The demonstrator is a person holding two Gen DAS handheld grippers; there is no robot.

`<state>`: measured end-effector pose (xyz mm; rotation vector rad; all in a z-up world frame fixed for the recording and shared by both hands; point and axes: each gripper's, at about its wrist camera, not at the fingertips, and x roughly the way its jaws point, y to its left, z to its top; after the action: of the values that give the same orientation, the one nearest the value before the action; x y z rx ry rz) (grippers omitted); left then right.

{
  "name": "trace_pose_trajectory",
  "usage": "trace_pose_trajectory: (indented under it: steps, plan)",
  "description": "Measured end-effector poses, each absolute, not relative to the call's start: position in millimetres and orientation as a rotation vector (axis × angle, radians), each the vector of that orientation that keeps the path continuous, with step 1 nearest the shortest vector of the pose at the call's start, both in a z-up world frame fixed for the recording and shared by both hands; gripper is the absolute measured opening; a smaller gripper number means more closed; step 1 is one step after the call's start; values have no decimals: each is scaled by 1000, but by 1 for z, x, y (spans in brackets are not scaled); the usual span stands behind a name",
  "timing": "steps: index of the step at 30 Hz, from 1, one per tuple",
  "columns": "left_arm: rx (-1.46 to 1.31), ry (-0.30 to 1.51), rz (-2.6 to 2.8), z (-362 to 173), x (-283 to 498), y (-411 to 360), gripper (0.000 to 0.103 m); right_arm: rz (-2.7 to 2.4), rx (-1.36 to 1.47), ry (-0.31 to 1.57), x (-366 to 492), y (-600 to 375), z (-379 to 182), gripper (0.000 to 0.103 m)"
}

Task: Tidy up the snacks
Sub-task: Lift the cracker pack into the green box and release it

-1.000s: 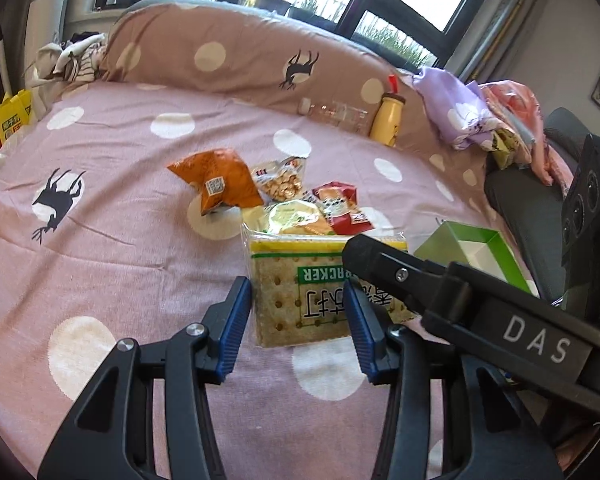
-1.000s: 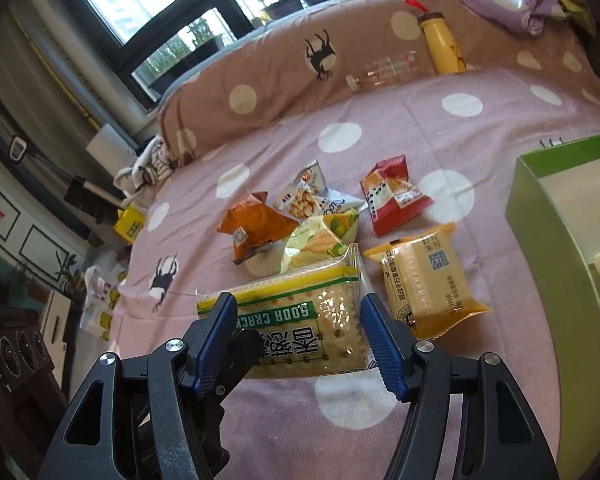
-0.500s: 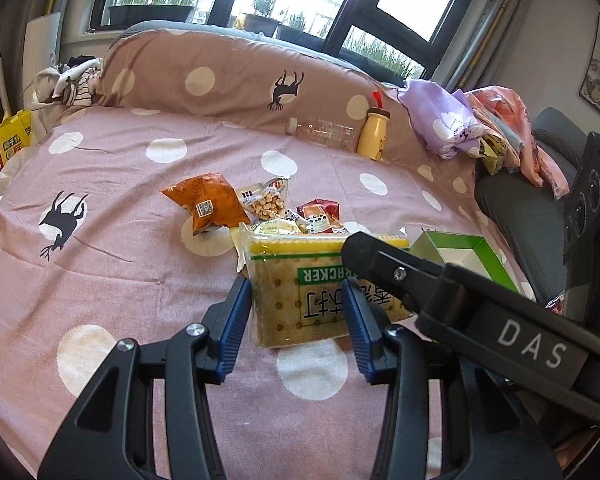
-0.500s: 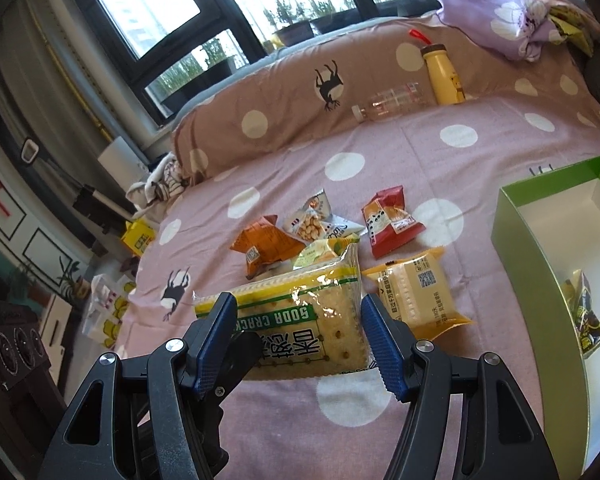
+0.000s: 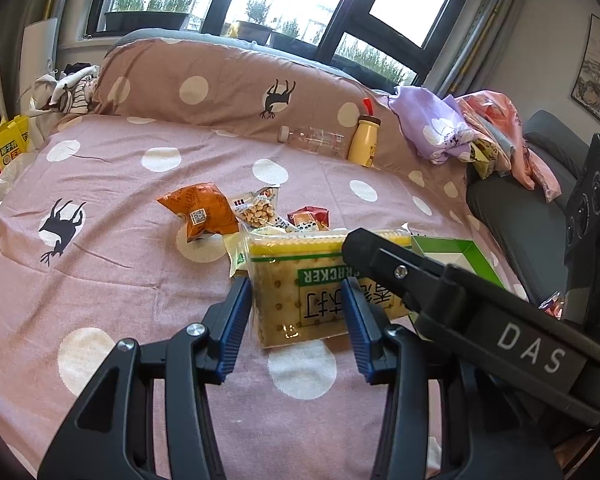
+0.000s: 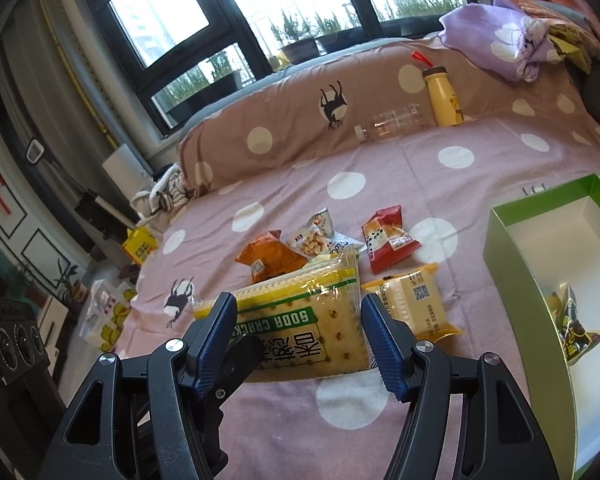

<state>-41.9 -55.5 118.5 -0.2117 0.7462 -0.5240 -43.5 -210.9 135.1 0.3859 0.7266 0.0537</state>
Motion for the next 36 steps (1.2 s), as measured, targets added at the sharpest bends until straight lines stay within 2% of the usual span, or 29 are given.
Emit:
trace_pose_trajectory:
  steps: [19, 36]
  plan:
    - [-193, 742, -554, 123, -42, -74, 45, 24, 399, 714, -49, -225, 141, 67]
    - [-23, 742, -736, 140, -39, -177, 44, -155, 573, 628, -75, -320, 145, 67]
